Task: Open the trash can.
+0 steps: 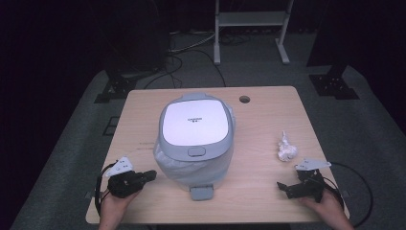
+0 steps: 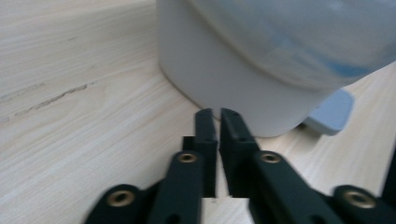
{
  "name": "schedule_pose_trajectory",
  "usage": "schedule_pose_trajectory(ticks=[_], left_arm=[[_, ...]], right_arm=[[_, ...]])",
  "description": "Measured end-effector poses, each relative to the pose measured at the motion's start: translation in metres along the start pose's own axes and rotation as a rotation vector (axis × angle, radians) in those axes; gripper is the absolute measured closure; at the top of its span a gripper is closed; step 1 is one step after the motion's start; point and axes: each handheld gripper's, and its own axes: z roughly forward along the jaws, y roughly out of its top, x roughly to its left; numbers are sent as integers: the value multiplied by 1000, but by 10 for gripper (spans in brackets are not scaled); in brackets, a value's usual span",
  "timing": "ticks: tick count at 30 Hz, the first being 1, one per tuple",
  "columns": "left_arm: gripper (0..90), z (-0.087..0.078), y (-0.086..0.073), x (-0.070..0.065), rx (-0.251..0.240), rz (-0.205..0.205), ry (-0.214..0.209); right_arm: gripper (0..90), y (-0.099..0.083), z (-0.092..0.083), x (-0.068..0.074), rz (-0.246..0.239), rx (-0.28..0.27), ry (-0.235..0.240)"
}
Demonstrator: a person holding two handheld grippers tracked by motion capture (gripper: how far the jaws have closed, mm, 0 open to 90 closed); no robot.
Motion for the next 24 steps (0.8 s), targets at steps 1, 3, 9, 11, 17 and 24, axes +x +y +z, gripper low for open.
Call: schedule_pose_trajectory(ticks=[1,3,9,11,17,24], left_arm=[[900,0,0,0,0,0,0],[900,-5,5,-3,-3,2,-14],[900,-11,13,-6,-7,16,-22],[900,-14,15,-6,-11,9,-29],[900,-22,25,-7,-15,21,-36],[900,-31,39,-8,-34,27,-44]], right_arm=[[0,0,0,0,0,0,0],[0,0,0,0,1,0,0],[0,0,0,0,0,0,0],[0,0,0,0,0,1,0],[0,0,0,0,0,0,0],[0,0,0,0,0,0,0]])
